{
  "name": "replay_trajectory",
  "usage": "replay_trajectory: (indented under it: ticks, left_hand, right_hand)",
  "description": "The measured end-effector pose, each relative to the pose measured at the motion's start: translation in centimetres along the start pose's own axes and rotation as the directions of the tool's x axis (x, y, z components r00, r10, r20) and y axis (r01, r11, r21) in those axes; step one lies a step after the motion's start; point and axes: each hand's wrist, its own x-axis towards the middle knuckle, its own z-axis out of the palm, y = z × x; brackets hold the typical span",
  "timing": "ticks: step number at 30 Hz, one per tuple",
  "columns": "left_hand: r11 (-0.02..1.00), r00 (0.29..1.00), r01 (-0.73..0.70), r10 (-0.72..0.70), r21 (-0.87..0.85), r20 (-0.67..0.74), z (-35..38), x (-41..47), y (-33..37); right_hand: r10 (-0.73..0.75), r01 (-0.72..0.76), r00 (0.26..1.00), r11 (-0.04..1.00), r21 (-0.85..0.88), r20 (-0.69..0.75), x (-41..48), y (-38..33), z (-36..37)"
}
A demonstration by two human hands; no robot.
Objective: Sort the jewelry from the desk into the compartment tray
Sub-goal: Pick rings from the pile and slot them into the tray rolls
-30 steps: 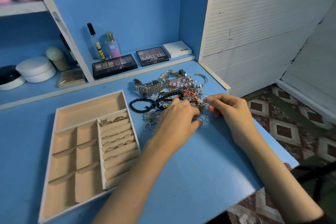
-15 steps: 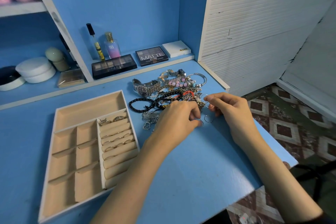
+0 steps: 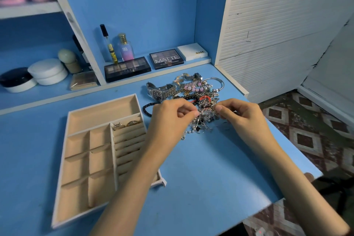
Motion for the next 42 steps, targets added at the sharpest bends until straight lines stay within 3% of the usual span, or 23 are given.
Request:
replay_trajectory:
  ticks: [7, 14, 22, 29, 42]
  left_hand:
    - [0.998, 0.992, 0.036, -0.030, 0.052, -0.124, -5.7, -4.0, -2.0]
    - [0.992, 0.984, 0.106, -0.095, 0.067, -0.152, -9.5, -7.5, -5.6]
    - [0.980, 0.987, 0.025, 0.007, 0.197, -0.158, -9.3, -8.2, -5.3]
    - [0.917, 0.983, -0.105, 0.154, 0.384, -0.098, -9.0, -8.3, -5.5]
    - [0.908, 0.991, -0.133, 0.130, 0.397, 0.035, -9.3, -8.3, -5.0]
  right_hand:
    - [-0.127, 0.128, 0.979, 0.992, 0.007, 0.157, -1.1, -2.4, 4.1]
    - [-0.229, 0.230, 0.938, 0.973, 0.025, 0.261, -2.2, -4.0, 9.3]
    - [-0.269, 0.269, 0.959, 0.963, 0.013, 0.088, -2.3, -3.6, 10.1]
    - [-0.286, 0.291, 0.955, 0.955, -0.051, 0.081, -2.5, -3.4, 9.8]
    - [-0.308, 0.314, 0.948, 0.946, -0.077, 0.084, -2.4, -3.1, 9.8]
